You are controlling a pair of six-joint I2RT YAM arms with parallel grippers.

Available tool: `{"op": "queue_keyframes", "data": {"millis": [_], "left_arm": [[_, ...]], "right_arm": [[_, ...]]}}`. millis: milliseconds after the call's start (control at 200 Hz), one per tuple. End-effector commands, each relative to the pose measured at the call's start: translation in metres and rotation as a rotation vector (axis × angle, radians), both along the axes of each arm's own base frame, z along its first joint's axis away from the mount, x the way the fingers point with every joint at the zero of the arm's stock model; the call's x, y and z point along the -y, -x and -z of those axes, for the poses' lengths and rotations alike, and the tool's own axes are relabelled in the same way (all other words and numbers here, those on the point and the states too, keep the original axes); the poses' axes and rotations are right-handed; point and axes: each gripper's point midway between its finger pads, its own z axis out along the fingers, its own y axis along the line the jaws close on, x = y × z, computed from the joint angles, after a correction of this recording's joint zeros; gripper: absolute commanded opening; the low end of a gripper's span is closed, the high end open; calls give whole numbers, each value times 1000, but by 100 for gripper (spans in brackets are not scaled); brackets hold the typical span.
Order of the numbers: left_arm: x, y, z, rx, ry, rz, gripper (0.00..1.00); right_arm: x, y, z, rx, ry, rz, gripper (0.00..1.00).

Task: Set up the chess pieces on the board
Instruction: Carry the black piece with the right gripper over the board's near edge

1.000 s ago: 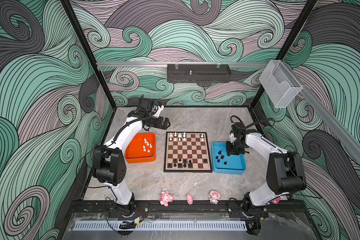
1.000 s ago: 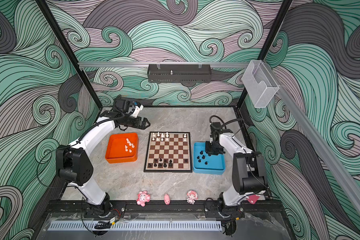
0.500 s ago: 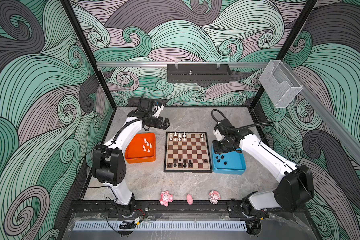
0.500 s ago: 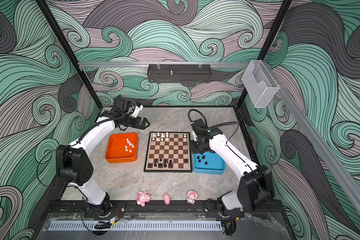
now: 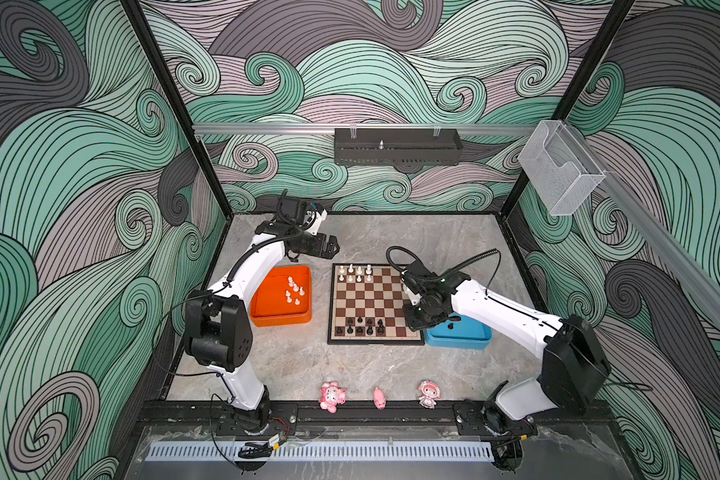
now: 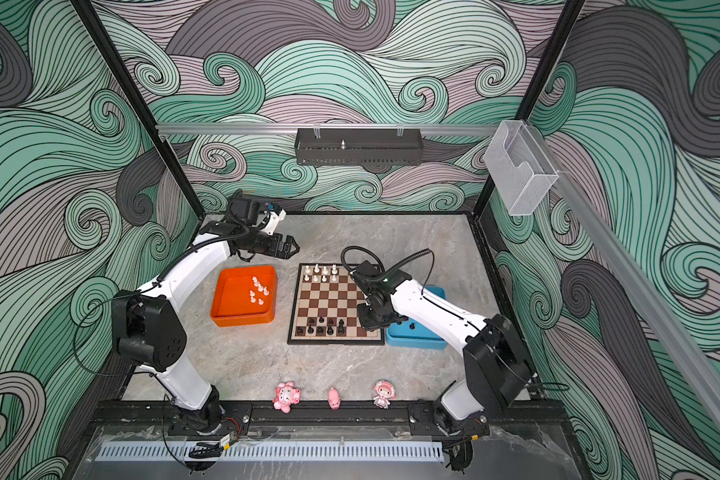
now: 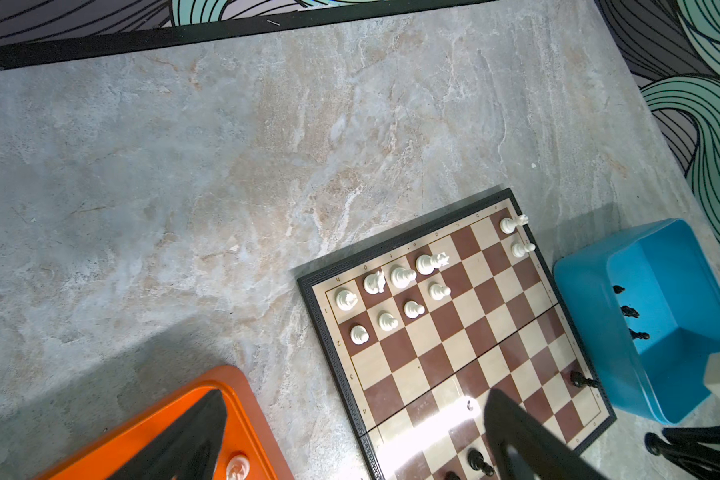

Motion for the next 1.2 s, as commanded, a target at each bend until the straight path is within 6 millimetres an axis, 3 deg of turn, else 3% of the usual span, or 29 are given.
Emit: {"op": "queue_keyframes", "data": {"millis": [0, 1196], "left_arm": [[0, -1, -2, 4, -20, 5, 99], [1, -2, 1, 0, -13, 5, 99]], "right_arm": [[2, -3, 9, 19, 19, 40, 15], [8, -12, 37, 22, 71, 151, 17]]}}
